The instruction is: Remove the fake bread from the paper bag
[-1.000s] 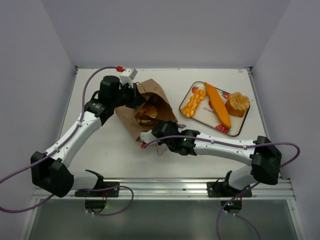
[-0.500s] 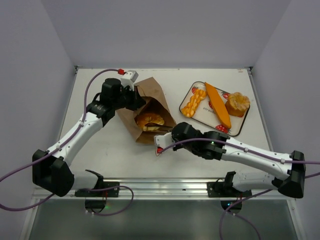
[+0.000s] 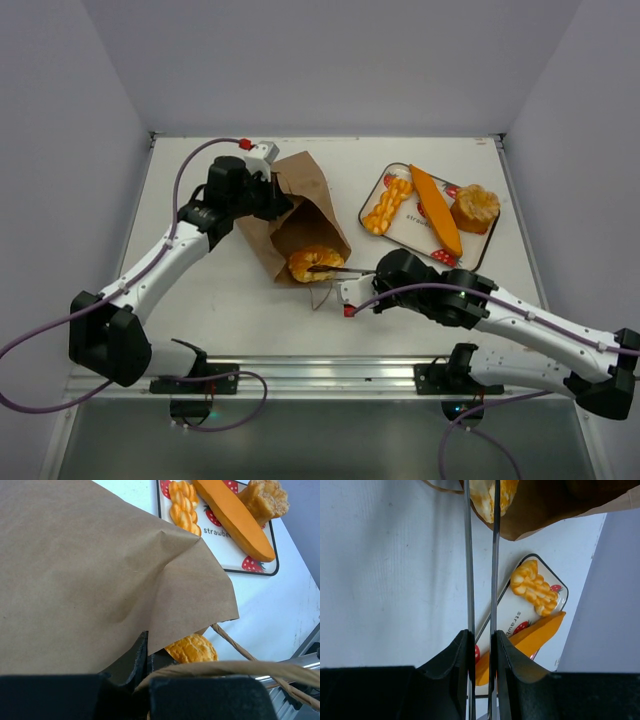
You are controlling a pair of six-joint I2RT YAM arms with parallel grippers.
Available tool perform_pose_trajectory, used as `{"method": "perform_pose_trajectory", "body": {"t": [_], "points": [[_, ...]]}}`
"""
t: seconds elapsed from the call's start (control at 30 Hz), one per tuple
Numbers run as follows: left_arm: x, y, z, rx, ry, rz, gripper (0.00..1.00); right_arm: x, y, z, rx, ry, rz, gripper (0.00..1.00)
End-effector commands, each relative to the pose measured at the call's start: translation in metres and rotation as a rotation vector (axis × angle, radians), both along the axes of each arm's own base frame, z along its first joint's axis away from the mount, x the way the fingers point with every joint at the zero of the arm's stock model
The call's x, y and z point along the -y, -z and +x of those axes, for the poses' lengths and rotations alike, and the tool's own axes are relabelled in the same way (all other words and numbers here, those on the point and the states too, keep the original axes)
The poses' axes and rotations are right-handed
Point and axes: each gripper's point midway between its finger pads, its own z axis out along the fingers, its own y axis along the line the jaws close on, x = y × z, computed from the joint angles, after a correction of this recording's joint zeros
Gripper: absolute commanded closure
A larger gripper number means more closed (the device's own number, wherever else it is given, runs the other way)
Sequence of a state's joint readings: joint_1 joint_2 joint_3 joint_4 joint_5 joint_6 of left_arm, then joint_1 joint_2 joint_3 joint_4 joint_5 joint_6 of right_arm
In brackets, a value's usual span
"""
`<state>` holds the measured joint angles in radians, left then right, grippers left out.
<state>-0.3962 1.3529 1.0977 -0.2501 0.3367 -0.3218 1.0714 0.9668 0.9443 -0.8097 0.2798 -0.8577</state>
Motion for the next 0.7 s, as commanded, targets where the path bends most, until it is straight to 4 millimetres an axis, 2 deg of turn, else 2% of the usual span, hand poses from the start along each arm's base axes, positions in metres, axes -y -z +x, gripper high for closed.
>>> {"method": "perform_pose_trajectory", "body": {"t": [0.0,0.3,0.67], "points": [[0.004,-0.006,0.005,0.035,0.003,-0.008,1.00,0.000,-0.008,-0.003,-0.006,-0.007,0.049,1.00],[-0.002,-0.009,0.013,0.027,-0.054,0.006,1.00,0.013,-0.037,-0.007,-0.039,0.016,0.178,1.00],[-0.007,-0.018,0.037,0.024,-0.155,0.018,1.00,0.056,-0.065,-0.019,-0.006,0.100,0.308,1.00]]}}
